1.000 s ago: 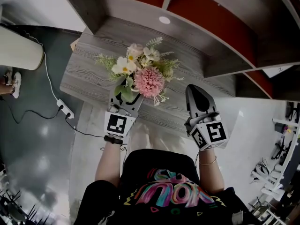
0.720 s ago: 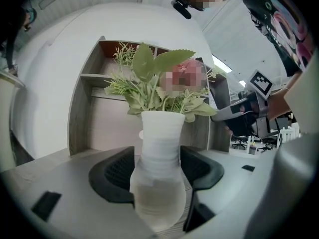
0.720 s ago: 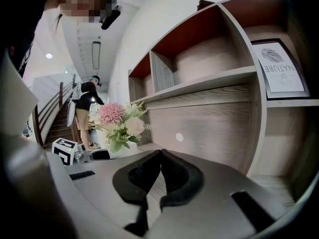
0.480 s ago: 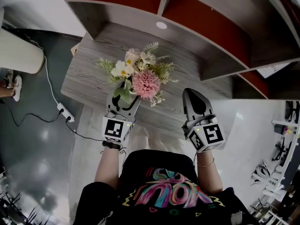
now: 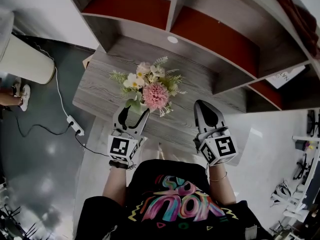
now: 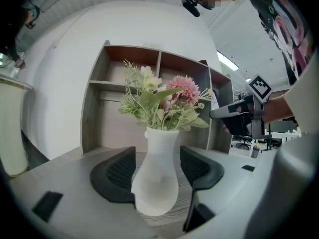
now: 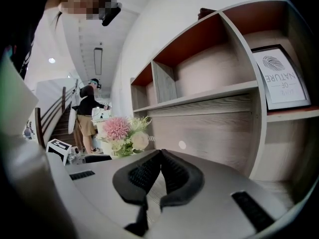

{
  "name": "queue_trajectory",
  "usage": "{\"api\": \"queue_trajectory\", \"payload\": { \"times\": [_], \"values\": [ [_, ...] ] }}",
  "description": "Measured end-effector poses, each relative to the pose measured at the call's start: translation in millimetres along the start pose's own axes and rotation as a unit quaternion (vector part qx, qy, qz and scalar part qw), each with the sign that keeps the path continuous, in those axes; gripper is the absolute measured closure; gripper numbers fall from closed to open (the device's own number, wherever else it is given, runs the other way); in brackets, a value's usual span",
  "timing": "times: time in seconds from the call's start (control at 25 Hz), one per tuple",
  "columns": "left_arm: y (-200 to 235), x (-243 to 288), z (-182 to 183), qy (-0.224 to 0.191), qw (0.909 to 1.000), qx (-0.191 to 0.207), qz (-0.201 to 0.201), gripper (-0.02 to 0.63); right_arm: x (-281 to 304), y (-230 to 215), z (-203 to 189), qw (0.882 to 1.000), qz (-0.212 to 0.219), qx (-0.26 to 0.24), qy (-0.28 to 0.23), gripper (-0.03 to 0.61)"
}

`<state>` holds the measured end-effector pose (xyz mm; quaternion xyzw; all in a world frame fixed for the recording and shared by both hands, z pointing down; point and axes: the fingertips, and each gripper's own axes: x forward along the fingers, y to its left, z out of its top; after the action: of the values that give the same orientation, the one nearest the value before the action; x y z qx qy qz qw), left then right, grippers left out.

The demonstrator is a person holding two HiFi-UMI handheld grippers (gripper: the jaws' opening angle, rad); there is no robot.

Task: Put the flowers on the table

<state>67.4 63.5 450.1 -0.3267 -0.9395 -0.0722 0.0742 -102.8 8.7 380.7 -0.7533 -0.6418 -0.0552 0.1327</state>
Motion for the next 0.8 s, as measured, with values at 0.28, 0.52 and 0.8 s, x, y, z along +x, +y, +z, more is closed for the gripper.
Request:
{"api": "queue_trajectory", "payload": {
  "times": [0.28,0.52,0.8],
  "values": [
    [-7,-18,19,-0.001,0.9999,-0.014,-0.001,0.342,-6,5,15,1.000,0.019,-0.007,-0.015,0.563],
    [-12,-40,43,-0.011,0.9998,-0.017,0.005,0.419,-16,1,35,0.999,0.025,-0.017,-0.031,0.563],
    [-16,-49,78,-0.048,0.9983,-0.020,0.026,0.504,-26,-8,55,0.998,0.022,-0.032,-0.052,0.563]
  ]
}}
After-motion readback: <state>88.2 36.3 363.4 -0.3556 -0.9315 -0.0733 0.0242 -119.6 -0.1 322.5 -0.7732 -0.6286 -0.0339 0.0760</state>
